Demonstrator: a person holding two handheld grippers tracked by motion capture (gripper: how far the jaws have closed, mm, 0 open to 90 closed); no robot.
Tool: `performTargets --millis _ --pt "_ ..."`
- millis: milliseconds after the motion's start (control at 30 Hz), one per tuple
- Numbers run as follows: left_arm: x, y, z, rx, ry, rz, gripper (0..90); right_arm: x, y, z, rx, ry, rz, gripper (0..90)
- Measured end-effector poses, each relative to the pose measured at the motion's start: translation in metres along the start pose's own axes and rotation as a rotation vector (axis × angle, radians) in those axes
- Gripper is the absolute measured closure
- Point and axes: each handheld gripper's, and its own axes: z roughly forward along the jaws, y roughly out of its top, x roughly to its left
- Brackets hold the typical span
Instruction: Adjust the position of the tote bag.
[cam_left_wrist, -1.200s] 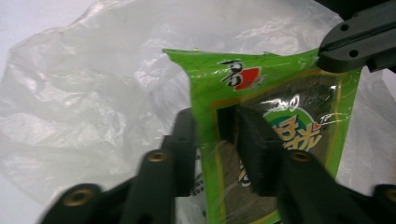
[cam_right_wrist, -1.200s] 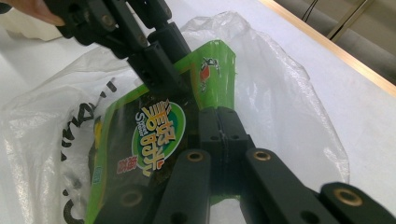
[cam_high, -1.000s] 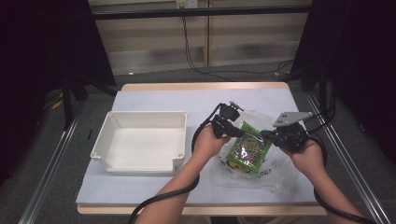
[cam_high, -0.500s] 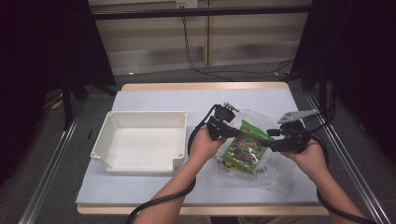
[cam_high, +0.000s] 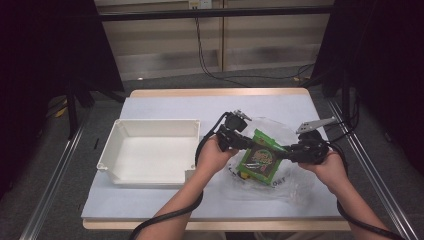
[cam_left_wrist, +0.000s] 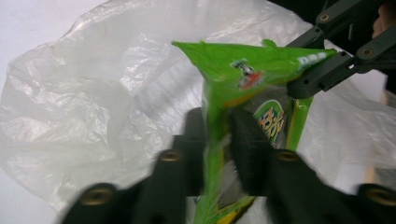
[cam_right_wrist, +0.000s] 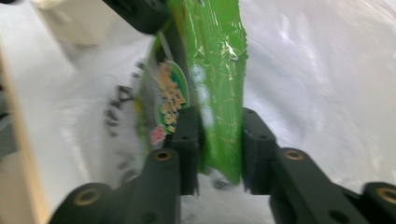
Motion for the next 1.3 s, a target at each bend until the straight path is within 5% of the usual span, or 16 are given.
performTargets --millis 200,500,767,967,1300 --pt "-0.002 0.008 -0.015 0.073 0.0 0.105 44.0 0.011 0.009 -0.004 0.006 0.013 -0.107 74.6" --pt "-0.019 0.021 -0.015 0.148 -0.018 0.267 23.4 0.02 0.015 -0.004 0.028 0.022 -0.181 74.3" --pt "-0.023 0.03 -0.009 0.196 -0.051 0.324 21.9 0.024 0.018 -0.004 0.043 0.021 -0.217 73.9" --pt "-0.029 0.034 -0.008 0.205 -0.053 0.349 27.0 0.023 0.018 -0.003 0.053 0.034 -0.227 73.5" --pt "-0.027 0.03 -0.009 0.288 -0.053 0.366 40.3 0.027 0.026 0.0 0.074 0.047 -0.264 73.1"
